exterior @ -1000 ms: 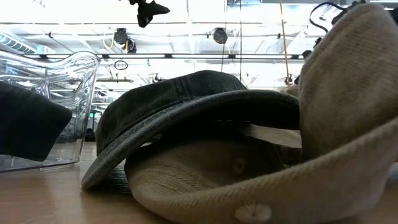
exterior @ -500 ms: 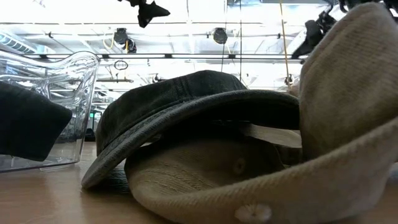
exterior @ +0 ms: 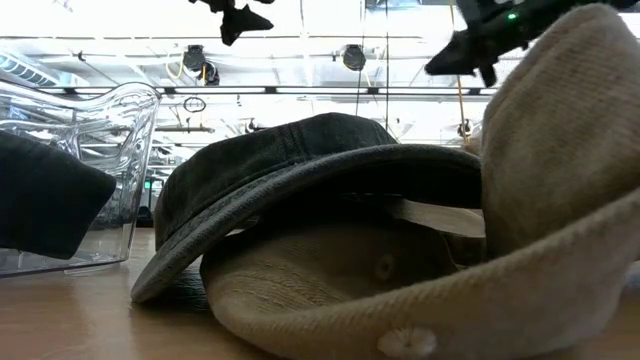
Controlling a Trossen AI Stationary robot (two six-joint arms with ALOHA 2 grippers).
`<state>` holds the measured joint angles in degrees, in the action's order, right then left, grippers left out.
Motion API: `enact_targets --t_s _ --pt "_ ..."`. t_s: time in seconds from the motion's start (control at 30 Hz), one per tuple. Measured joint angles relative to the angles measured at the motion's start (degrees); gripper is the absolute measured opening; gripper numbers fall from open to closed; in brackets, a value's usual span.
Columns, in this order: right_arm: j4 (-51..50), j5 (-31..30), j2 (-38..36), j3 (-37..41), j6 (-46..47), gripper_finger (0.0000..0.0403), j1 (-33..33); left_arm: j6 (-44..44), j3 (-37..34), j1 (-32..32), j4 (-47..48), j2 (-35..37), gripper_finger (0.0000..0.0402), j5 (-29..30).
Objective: Pick & Place hat
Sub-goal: Put the black cap into the bottom transparent bin
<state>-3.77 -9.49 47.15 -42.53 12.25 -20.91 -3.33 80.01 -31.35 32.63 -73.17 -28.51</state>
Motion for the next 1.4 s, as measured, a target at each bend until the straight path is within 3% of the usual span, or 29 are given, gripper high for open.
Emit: enact_targets --t_s 0.17,0.27,0.37,0.43,0.57,0.77,1.03,1.23,1.4 --pt "0.2 -2.7 9.1 -5.2 2.0 0.0002 7.6 1.1 0.0 0.0 6.4 1.5 0.0198 1.4" --pt "0.2 -2.8 13.3 -8.3 4.1 0.0002 10.8 2.3 0.0 0.5 10.9 3.5 0.0129 2.5" --pt "-0.7 -2.8 16.2 -10.7 6.2 0.0001 13.3 3.9 0.0 1.7 15.5 6.1 0.0034 5.3" --pt "-3.0 -2.8 17.5 -11.8 8.1 0.0001 14.6 4.4 0.0 3.1 18.5 8.1 0.0014 7.6" --pt "-10.6 -2.8 18.6 -13.0 15.1 0.0001 15.9 4.2 0.0 8.2 25.8 11.7 0.0004 14.2" --pt "-25.1 -2.5 18.6 -13.0 26.1 0.0001 16.9 -3.4 0.0 21.9 32.5 14.5 0.0003 31.9" --pt "-30.3 -2.3 18.6 -13.0 20.6 0.0001 16.9 -15.8 0.0 37.3 31.1 5.3 0.0003 46.9" --pt "-31.6 2.8 18.6 -13.0 14.0 0.0001 16.9 -18.1 0.0 39.8 19.2 -3.3 0.0034 47.5" --pt "-35.1 6.8 18.6 -13.0 9.9 0.0001 16.9 -23.7 0.0 40.3 6.9 -7.9 0.0091 40.7"
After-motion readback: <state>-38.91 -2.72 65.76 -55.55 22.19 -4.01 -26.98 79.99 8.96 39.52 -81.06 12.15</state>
